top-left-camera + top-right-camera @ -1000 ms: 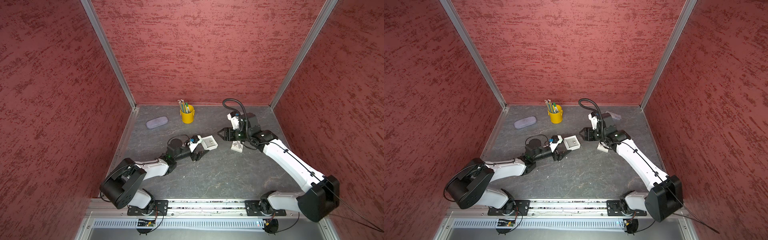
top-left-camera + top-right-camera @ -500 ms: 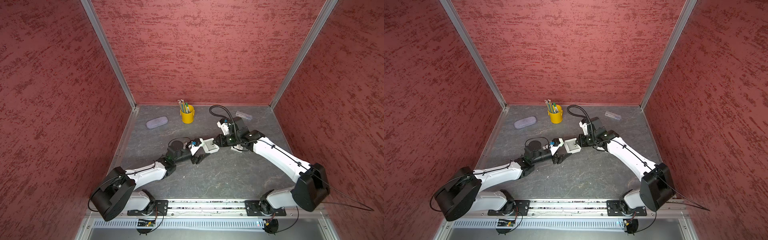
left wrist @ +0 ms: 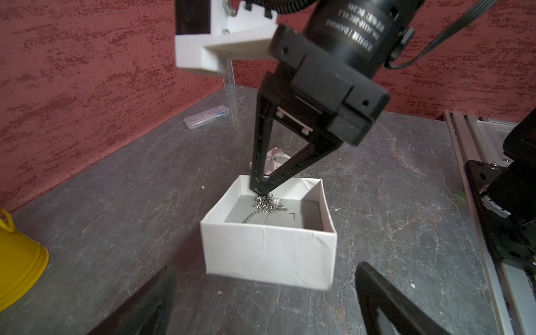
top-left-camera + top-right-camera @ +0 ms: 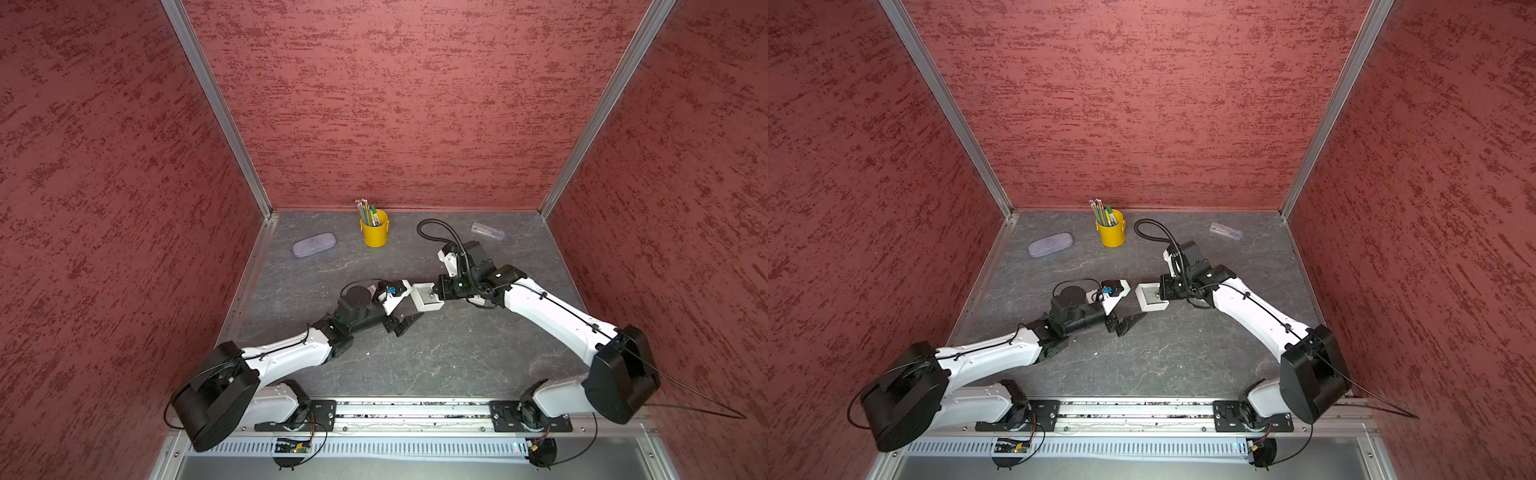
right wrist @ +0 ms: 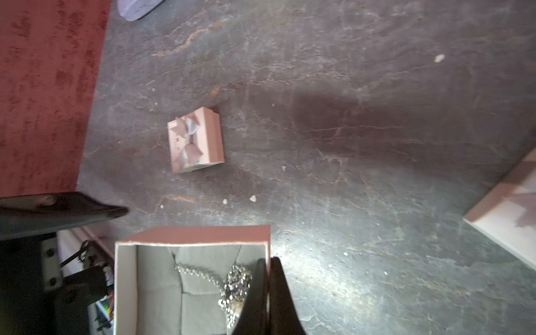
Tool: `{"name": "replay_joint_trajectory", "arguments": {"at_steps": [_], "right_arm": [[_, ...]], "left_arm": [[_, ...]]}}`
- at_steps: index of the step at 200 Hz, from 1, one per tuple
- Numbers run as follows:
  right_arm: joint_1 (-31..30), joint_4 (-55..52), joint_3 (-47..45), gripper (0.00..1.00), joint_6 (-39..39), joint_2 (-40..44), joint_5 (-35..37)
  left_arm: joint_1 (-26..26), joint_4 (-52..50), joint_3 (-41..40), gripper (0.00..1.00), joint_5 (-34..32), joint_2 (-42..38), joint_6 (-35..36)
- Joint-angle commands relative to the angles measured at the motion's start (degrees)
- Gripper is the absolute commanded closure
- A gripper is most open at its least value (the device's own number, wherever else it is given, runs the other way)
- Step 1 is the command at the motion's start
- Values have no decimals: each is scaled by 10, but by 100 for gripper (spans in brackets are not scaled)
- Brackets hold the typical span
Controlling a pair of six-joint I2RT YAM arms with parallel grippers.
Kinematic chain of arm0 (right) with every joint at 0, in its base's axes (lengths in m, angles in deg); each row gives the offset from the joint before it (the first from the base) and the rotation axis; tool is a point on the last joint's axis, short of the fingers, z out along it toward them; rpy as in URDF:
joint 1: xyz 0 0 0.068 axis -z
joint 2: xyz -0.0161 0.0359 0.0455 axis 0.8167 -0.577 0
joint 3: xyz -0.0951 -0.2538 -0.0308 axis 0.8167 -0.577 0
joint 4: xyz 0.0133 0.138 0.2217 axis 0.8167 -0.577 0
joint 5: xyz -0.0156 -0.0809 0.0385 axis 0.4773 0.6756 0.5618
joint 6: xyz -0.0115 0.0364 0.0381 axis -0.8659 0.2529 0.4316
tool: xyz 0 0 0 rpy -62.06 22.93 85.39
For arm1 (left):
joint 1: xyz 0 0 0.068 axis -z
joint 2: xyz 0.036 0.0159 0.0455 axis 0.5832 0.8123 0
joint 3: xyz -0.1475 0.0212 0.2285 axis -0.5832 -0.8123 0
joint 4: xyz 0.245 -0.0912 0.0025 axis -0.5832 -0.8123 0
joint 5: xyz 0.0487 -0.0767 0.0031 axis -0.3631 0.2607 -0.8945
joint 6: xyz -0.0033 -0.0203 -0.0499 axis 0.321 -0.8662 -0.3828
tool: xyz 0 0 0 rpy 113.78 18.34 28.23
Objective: Take the necklace out of the lift-off lid jewelry box
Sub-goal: Place the jewelry box at the center of the board, then take out the inner lining from the jewelry box.
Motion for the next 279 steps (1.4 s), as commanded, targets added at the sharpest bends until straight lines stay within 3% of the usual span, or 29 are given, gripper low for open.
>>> {"name": "replay_joint_trajectory", "arguments": {"at_steps": [1,34,67,82,114,130,161,201,279], "right_arm": [[-2,30,-28,100,17,0,82],[-18,58,-66,100,17,-31,136],[-37,93,-100,100,18,-43,158],[-40,106,-114,92,18,-43,158],[-40,102,-119,72,19,-34,153],[-39,84,-111,67,21,-20,154],[-44,50,-94,63,20,19,129],[-77,10,-68,59,-47,15,89],[-93,-32,-57,55,-58,-37,119]], "left_arm": [[3,-45,-26,3,-28,-45,-55],[5,-125,-32,7,-57,-97,-179],[5,-178,-16,14,-76,-92,-327],[7,-188,-9,16,-78,-78,-367],[12,-203,3,20,-80,-54,-410],[16,-208,7,21,-85,-48,-422],[24,-208,12,25,-95,-35,-465],[53,-186,30,32,-108,14,-540],[116,-108,61,54,-144,126,-640]]}}
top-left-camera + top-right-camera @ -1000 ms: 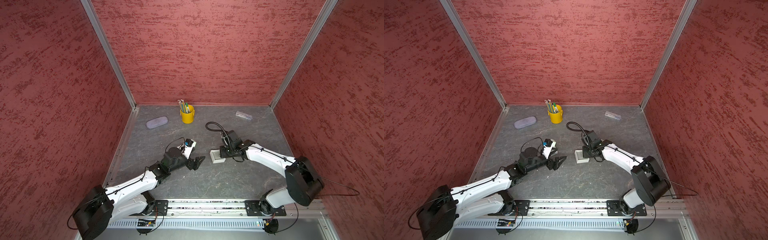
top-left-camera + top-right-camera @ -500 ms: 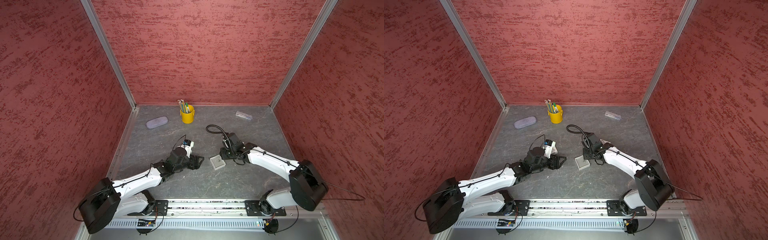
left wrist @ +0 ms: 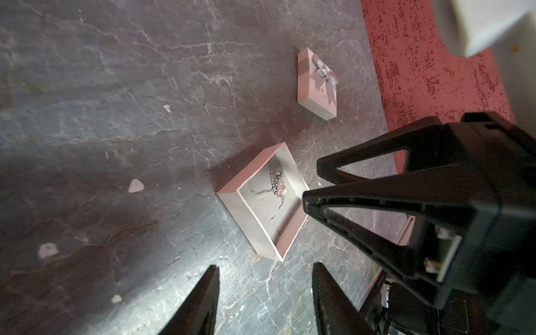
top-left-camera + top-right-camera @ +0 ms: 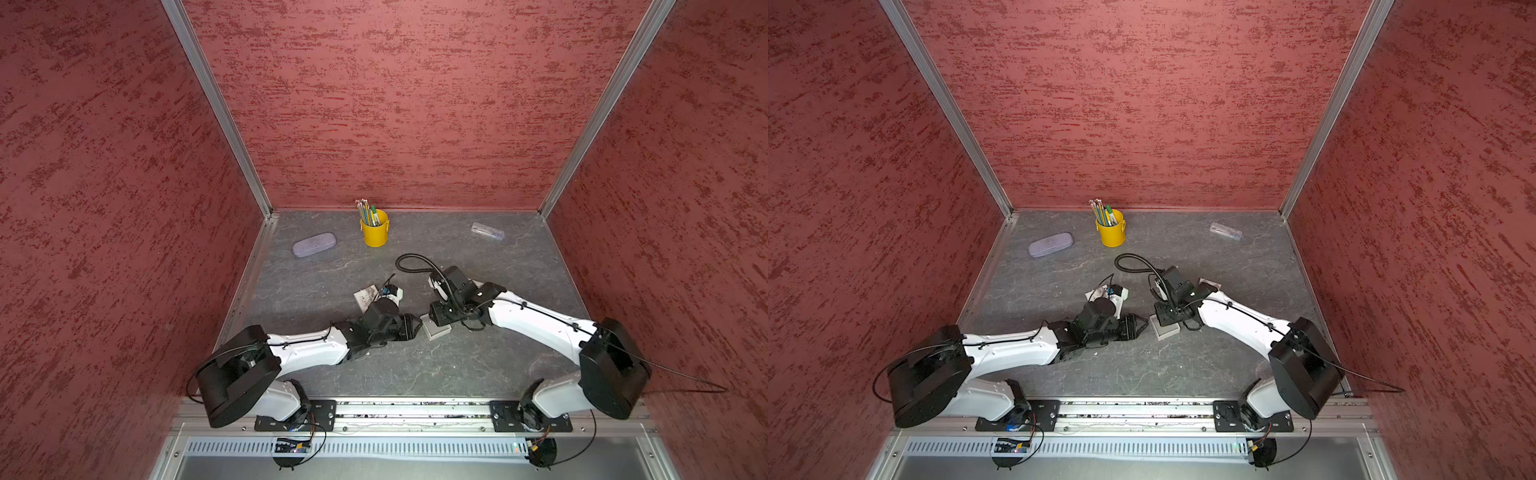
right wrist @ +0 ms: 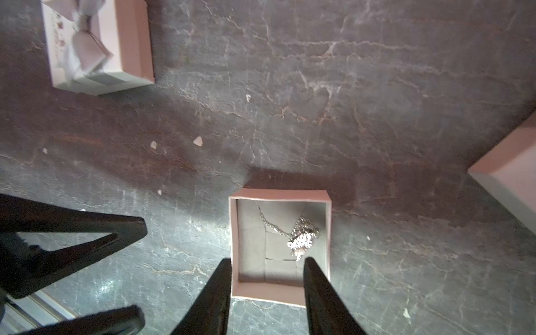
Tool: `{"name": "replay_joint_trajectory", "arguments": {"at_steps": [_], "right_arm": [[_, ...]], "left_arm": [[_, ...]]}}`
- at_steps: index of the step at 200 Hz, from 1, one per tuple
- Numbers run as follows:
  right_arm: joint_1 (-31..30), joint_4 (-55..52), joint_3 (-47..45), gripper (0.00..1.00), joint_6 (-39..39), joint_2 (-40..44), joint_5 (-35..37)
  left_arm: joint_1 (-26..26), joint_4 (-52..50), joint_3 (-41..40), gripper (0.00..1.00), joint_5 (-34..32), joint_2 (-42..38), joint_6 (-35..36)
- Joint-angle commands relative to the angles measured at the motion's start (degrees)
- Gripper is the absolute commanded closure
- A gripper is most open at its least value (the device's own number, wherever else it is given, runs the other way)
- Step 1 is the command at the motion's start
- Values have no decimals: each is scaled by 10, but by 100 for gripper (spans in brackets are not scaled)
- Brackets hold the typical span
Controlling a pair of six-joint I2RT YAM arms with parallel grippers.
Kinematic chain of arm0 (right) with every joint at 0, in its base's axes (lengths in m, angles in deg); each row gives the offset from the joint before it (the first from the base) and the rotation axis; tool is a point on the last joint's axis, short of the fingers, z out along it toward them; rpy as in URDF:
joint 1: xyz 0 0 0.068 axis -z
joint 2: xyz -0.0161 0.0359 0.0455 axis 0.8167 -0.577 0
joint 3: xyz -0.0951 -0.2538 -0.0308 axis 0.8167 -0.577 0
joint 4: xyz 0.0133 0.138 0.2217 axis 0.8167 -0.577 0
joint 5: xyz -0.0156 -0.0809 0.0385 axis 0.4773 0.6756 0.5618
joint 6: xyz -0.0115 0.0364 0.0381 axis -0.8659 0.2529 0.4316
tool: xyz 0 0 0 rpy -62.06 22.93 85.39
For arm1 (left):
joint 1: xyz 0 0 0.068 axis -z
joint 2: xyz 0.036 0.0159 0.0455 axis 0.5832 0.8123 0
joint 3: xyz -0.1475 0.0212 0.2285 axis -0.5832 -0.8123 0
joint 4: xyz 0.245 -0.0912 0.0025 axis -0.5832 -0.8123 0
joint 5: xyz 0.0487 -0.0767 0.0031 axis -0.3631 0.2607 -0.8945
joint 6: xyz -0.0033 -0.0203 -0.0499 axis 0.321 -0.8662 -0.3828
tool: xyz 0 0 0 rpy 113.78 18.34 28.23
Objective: Take the necklace out of the lift-off lid jewelry box
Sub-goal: Take out the inner lining from the jewelry box.
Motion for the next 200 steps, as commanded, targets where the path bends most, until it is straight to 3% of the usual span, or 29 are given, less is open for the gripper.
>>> {"name": "replay_joint_trajectory", "arguments": {"at_steps": [1,71,200], "right_arm": [[-2,-14,6,55,-7,-10,13],[-6,17,-15,46,-8,-40,32],[-34,31,-17,35,5,-107,70]], "left_arm": [[15,40,8,55,-31,14,-40],[25,24,-15,62,-60,4,-70],[24,38,-29,63,-62,4,-66]]}}
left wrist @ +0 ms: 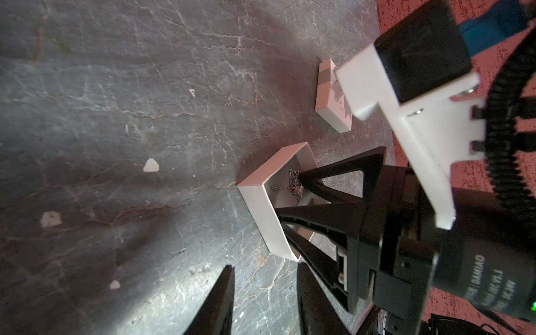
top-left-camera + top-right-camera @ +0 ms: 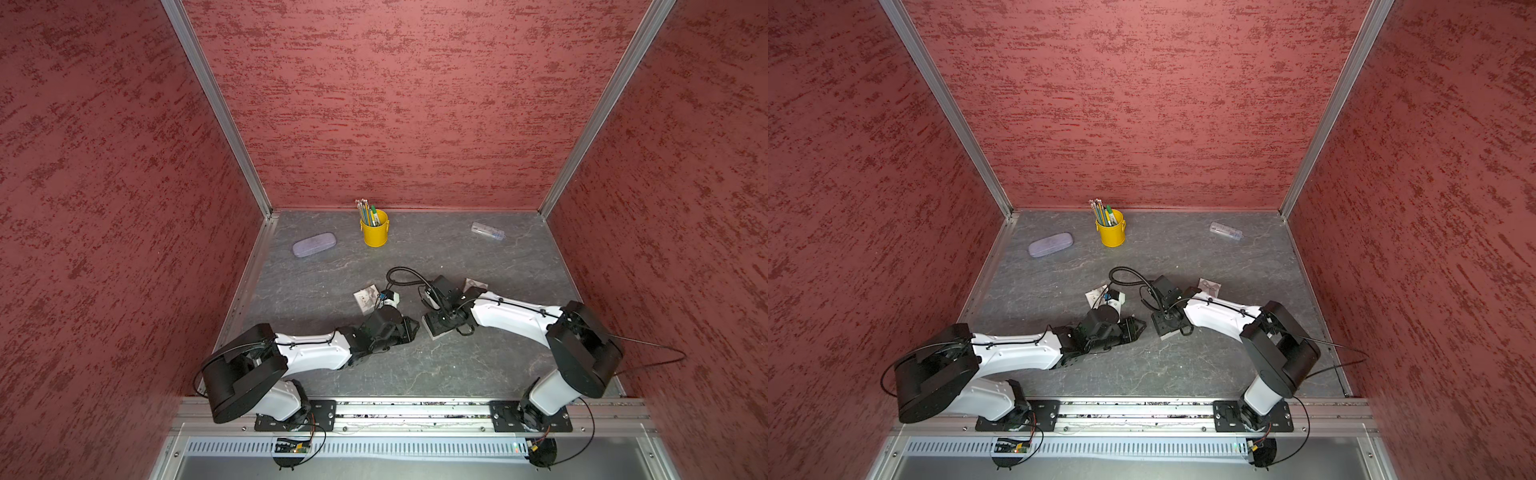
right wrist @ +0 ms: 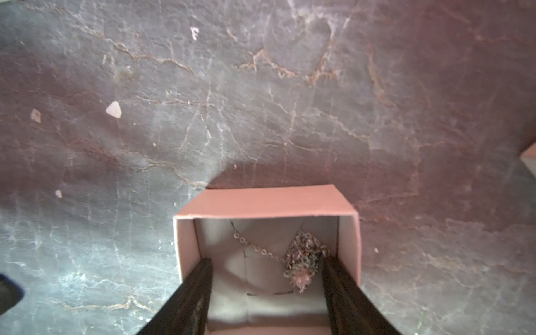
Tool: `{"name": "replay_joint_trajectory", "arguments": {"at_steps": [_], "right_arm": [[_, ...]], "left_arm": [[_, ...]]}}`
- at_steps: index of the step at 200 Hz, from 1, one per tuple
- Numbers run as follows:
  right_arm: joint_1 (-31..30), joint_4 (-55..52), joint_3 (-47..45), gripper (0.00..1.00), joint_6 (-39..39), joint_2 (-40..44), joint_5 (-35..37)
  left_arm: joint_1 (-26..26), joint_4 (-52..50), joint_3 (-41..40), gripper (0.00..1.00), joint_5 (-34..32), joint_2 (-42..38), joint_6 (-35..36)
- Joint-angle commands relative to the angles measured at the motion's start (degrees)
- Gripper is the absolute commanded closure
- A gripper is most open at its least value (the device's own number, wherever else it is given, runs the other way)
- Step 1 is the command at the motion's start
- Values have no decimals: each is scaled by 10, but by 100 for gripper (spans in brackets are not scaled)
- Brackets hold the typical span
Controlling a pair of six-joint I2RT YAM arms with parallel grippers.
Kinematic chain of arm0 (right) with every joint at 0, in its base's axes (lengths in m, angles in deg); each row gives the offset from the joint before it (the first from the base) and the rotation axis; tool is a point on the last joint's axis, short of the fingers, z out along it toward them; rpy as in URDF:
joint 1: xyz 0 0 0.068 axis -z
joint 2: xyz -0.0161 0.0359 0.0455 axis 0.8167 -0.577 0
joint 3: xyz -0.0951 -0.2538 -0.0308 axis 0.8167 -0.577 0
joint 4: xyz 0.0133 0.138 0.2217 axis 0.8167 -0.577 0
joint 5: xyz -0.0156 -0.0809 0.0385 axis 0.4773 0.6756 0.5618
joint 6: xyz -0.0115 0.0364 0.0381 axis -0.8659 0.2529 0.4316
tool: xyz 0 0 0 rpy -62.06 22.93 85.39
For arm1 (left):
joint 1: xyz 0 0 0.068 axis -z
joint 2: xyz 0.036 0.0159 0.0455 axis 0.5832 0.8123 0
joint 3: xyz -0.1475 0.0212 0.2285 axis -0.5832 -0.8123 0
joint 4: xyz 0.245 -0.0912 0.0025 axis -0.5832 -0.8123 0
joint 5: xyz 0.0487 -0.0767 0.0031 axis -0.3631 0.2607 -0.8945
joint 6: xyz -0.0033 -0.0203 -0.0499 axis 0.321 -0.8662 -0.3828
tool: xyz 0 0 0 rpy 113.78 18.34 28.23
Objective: Take the necklace out of the lift-off lid jewelry box
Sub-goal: Take out the inner lining from the jewelry box.
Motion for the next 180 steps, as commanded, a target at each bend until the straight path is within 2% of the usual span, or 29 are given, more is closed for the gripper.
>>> {"name": "replay_joint_trajectory", "arguments": {"at_steps": [1,36,75,105,180], "right_arm": [[-7,13,-5,35,10,-24,18],[-8,23,-10,39,9,-41,13],[-8,35,-16,56,10,-34,0],[-8,45,-17,65,12,-18,-10],[-8,62,-24,75,26,34,-22]], "left_arm": [[1,15,-7,63,-7,-4,2],[1,16,-6,63,-4,-1,4],[-2,19,-2,63,6,2,3],[-12,45,-7,63,18,6,-4],[-37,98,11,63,51,54,-5]]}}
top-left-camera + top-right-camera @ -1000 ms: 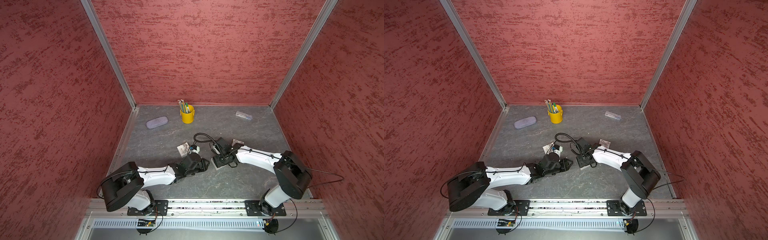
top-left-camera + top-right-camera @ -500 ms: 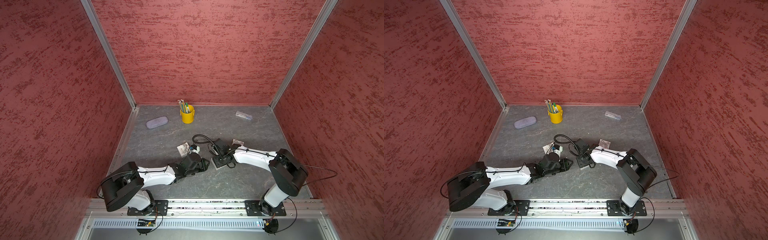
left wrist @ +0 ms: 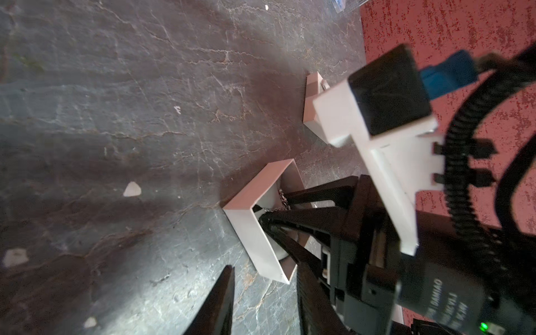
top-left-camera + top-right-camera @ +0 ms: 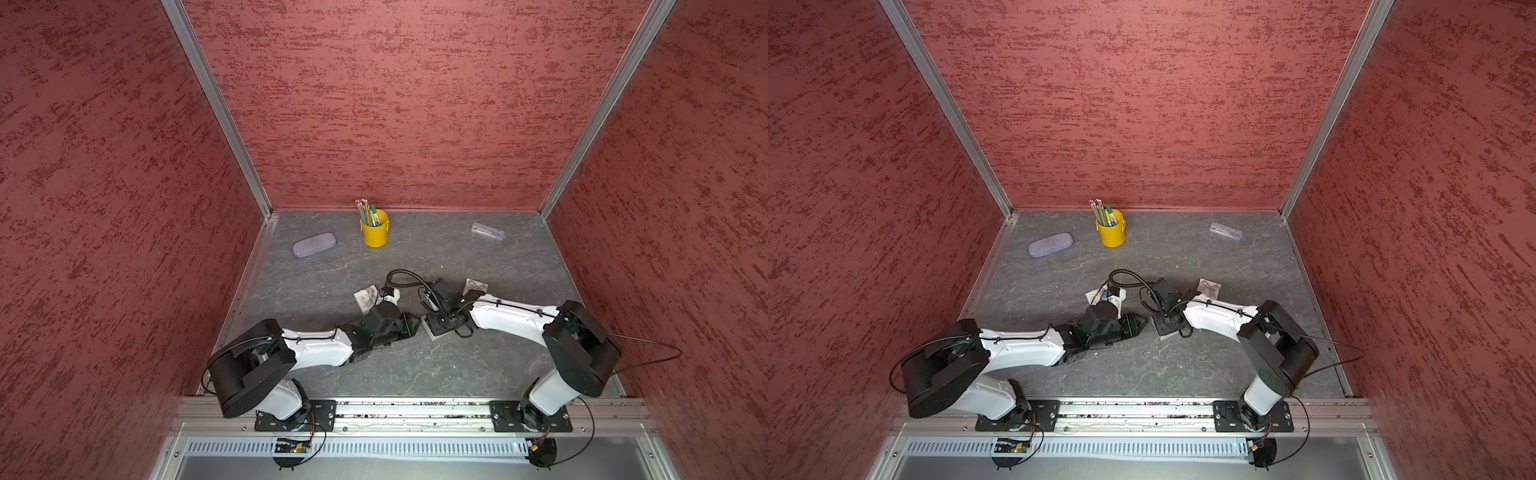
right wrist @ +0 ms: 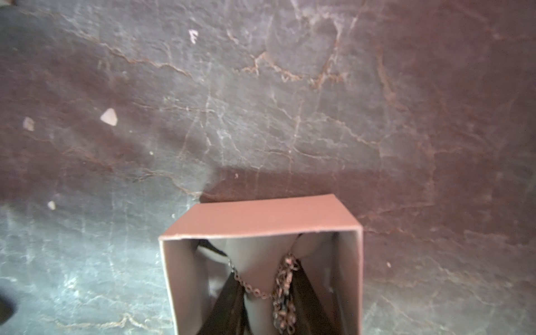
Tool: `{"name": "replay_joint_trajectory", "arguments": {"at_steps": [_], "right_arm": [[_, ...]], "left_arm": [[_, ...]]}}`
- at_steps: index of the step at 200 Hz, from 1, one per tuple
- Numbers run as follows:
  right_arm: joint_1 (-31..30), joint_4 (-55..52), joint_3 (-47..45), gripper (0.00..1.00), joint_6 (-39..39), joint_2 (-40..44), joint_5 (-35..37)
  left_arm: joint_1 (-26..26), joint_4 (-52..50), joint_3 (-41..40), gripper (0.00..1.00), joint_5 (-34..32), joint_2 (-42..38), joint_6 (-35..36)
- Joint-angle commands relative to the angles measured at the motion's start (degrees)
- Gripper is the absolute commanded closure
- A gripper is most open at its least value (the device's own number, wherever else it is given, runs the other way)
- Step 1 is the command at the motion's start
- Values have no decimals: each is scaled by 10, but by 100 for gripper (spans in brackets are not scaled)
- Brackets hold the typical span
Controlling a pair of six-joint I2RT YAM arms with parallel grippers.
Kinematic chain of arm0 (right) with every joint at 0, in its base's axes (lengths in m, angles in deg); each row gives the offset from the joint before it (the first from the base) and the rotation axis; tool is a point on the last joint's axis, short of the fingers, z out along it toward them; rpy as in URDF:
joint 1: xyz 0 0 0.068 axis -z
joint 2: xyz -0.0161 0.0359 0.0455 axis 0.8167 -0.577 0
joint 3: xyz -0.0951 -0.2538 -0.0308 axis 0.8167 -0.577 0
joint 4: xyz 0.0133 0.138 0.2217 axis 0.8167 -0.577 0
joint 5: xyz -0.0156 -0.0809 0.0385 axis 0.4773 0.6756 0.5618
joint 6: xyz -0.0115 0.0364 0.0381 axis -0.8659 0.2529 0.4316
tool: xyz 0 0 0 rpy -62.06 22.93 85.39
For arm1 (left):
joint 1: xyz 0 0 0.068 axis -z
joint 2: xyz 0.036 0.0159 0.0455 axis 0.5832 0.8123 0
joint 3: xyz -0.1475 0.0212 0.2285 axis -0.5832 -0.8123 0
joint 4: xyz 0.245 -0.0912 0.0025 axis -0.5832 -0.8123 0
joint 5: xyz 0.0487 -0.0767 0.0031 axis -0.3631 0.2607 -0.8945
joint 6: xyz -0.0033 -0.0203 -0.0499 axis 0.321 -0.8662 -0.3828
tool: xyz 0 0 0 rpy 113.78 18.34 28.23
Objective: Take the necklace out of the lift-off lid jewelry box
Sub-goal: Take out the inner lining from the jewelry box.
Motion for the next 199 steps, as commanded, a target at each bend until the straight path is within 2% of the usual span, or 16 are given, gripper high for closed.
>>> {"name": "replay_joint_trajectory", "arguments": {"at_steps": [1,136,199], "right_arm": [[-6,25,-5,75,14,30,-12],[-6,49,-9,78,32,76,-15],[-2,79,-29,79,61,111,-18]], "left_arm": [[-9,35,11,63,20,21,-2],[-53,65,28,65,68,85,1],[-66,67,18,64,69,81,10]]}}
